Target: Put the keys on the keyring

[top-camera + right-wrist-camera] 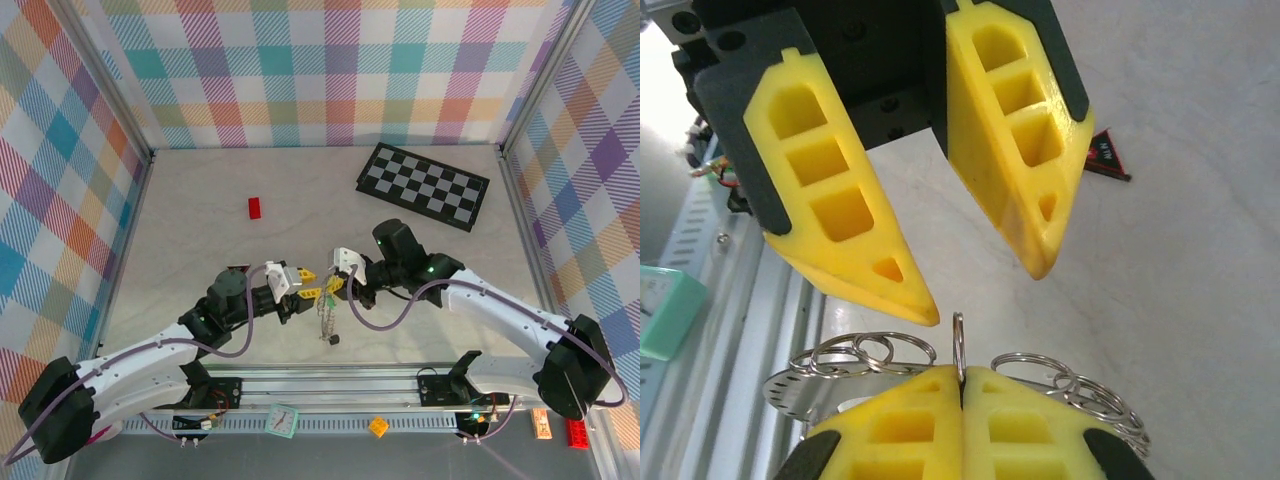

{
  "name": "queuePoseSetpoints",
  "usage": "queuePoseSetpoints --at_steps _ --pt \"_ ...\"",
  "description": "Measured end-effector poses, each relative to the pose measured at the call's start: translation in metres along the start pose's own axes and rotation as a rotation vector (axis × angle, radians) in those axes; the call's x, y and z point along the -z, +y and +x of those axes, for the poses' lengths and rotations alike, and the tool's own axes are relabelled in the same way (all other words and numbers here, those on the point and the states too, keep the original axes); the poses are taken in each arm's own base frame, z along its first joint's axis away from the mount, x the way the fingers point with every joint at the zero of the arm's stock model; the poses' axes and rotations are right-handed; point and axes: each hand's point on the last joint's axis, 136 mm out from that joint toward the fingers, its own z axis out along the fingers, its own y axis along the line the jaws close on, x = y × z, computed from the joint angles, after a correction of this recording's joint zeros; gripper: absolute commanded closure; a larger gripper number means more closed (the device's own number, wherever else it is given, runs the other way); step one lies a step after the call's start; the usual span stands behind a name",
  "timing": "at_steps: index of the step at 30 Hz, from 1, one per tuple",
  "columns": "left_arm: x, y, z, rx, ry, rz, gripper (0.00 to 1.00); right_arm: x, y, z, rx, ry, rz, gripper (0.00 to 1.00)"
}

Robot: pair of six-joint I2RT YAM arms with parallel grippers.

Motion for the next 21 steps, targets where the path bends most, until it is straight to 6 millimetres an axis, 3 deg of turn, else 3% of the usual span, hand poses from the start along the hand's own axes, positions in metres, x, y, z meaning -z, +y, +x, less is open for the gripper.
queuePoseSetpoints --at_steps 4,15,21 --pt "0.0 -0.001 0.003 -0.018 0.072 0.012 0.68 0.004 -0.002 -0.006 0.06 0.06 0.019 1.0" --pt "-0.006 -0.009 0.021 -0.012 0.164 0.078 0.76 -0.004 0.008 0.005 0.119 0.177 -0.021 1.0" --pt "-0.007 -0.013 0.023 -0.025 0.17 0.103 0.92 -0.008 0.009 0.003 0.144 0.198 -0.025 1.0"
